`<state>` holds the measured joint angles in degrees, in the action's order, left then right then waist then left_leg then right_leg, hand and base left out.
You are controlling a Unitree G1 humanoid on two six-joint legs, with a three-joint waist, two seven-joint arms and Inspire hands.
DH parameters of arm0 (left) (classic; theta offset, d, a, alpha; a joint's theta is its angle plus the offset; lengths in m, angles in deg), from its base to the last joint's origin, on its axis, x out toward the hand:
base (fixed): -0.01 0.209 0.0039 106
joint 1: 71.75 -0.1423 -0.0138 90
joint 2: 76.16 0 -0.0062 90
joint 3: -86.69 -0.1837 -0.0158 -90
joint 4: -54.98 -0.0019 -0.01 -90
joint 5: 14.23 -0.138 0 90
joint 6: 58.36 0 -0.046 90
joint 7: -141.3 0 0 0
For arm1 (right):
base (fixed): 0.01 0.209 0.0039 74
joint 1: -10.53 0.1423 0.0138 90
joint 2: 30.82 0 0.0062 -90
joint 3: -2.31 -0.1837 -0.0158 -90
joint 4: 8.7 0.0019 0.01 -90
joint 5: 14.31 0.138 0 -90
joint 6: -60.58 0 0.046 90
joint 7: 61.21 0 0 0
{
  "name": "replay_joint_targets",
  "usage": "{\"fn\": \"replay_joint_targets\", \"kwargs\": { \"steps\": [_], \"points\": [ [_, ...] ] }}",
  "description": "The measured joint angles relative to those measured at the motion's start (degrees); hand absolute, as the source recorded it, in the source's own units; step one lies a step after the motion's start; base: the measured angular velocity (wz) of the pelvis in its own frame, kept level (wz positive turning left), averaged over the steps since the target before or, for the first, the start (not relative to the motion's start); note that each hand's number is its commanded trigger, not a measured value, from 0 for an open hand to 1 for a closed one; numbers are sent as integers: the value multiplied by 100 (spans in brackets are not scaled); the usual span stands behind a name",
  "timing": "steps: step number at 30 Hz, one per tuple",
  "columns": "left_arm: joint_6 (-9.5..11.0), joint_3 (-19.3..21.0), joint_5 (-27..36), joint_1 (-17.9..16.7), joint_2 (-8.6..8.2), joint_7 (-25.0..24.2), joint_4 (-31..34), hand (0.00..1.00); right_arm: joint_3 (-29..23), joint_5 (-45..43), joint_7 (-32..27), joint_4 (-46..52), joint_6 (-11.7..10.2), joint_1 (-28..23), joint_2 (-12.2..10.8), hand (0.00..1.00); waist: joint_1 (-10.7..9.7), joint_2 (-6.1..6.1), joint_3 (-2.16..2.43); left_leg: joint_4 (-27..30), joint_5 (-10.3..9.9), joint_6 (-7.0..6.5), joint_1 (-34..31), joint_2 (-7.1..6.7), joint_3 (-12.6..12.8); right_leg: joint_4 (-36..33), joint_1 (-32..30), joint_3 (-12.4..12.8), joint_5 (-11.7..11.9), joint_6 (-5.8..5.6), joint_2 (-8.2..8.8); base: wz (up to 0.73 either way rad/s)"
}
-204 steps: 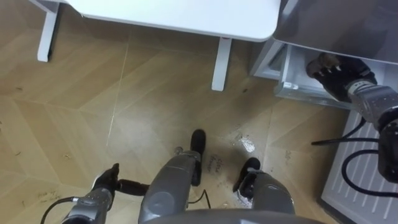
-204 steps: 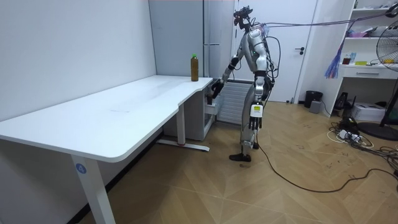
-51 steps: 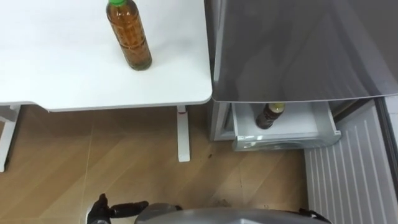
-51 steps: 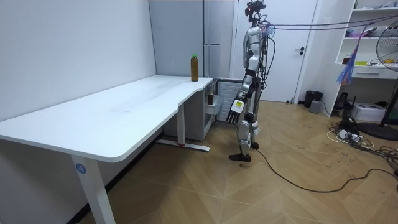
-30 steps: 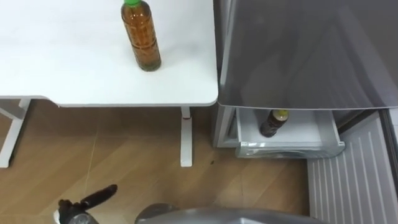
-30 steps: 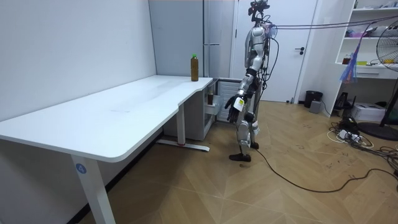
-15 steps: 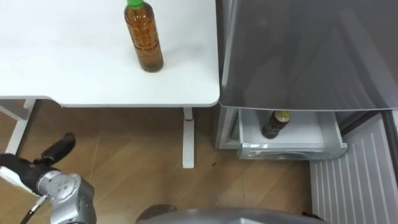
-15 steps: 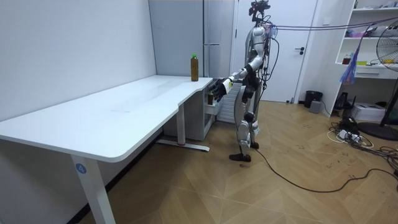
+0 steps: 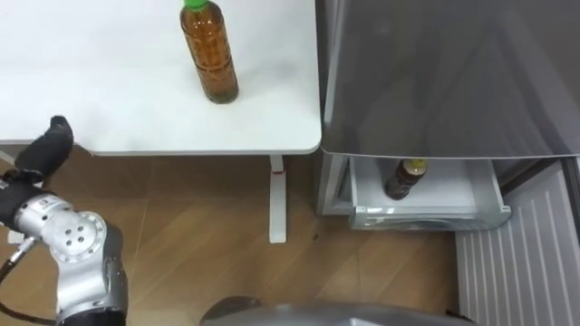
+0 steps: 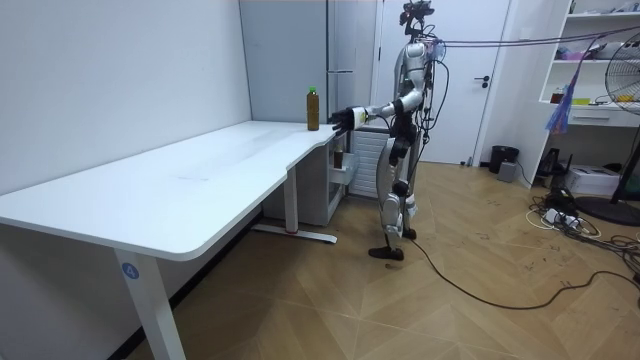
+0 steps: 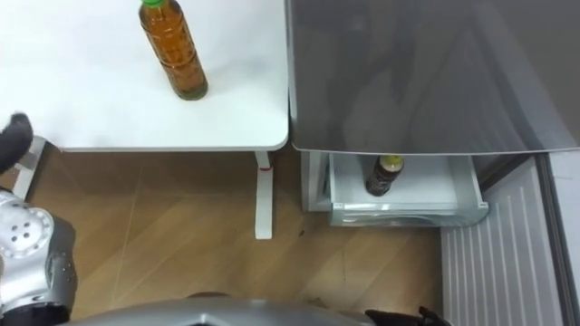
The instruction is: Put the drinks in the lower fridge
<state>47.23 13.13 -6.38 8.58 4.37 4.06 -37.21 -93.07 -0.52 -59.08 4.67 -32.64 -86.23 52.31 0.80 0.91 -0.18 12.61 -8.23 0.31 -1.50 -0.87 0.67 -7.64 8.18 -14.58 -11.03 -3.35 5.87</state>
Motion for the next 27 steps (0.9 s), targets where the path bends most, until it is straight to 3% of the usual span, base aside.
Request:
{"fn": "replay_joint_targets", "kwargs": {
  "steps": [2, 8, 12, 27],
  "points": [
    [39, -91, -119, 1, 77, -112, 88, 0, -30, -59, 8, 24, -4, 7, 2, 0, -64, 1, -4, -4, 0, 0, 10, 0, -2, 1, 10, 1, 0, 0, 0, 0],
    [39, -496, -112, 1, 91, -415, 125, 0, -23, 2, 6, 27, -52, 47, 0, 0, -88, 0, -12, 1, 0, 0, 11, -1, 1, -2, 12, 10, 0, 0, 0, 0],
    [39, -506, -6, 21, 101, -631, 176, 0, -15, 5, 96, -19, -53, 153, -4, 0, -236, 0, -18, 0, 1, -1, 16, 2, 5, -8, 11, 24, 1, 1, -1, 0],
    [-34, -726, 147, 153, 118, -1706, 434, 0, -98, 85, 504, -277, -46, 227, 7, 0, -482, 91, -77, -99, 2, 1, 102, 9, 55, 0, 24, 63, 1, 1, 4, -1]
  ]
}}
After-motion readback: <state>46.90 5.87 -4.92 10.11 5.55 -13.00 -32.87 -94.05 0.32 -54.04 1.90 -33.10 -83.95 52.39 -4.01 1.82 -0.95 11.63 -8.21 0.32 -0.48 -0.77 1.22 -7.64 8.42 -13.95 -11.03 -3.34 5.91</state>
